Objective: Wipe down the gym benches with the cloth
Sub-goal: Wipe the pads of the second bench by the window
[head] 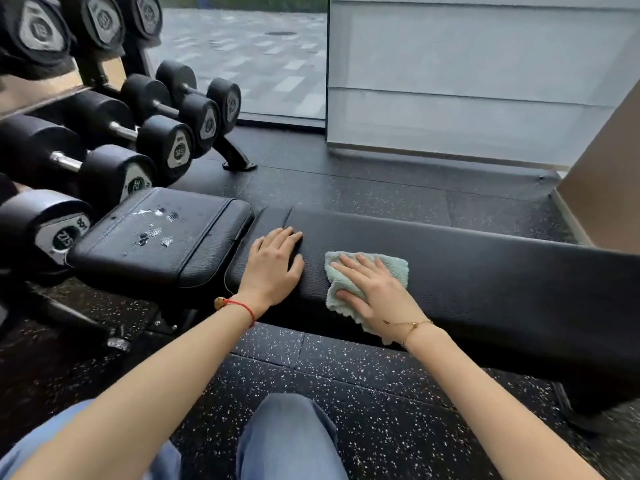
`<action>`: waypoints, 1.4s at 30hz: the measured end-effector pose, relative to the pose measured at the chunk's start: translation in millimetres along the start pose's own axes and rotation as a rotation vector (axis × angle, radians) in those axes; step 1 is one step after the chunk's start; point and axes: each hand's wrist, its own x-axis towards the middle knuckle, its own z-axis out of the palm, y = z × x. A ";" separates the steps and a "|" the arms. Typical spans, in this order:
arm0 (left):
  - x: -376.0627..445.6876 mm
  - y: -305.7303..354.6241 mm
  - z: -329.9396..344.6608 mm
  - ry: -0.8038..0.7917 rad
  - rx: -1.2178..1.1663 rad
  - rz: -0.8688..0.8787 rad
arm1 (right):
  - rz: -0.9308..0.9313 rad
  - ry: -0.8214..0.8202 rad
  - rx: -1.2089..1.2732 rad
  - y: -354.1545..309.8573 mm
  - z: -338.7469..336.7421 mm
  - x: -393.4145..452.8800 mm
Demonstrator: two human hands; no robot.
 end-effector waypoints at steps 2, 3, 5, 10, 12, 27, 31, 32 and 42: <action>-1.4 -7.7 -5.9 -0.007 -0.020 0.032 | 0.072 0.024 0.015 2.4 2.1 15.2; -3.9 -16.4 -11.3 0.015 -0.022 0.049 | 0.110 0.033 0.012 2.6 3.7 26.3; -14.3 -45.3 -28.1 0.076 -0.009 0.070 | 0.165 0.027 -0.007 -1.1 9.0 51.8; -40.5 -159.0 -85.2 0.189 0.102 -0.044 | 0.083 0.014 0.133 -60.0 41.3 117.6; -44.8 -207.4 -105.5 0.207 0.139 -0.121 | -0.029 0.013 0.197 -106.8 63.6 135.7; -19.7 -329.8 -106.4 0.179 -0.112 -0.201 | 0.014 -0.039 -0.041 -202.0 130.0 251.0; -19.9 -329.3 -106.7 0.174 -0.106 -0.191 | -0.146 -0.106 0.056 -206.2 124.3 204.5; -20.1 -330.5 -106.1 0.169 -0.099 -0.190 | -0.102 -0.090 0.057 -193.3 122.5 216.0; -20.7 -332.9 -103.3 0.179 -0.118 -0.171 | -0.116 -0.075 0.032 -223.2 135.0 228.2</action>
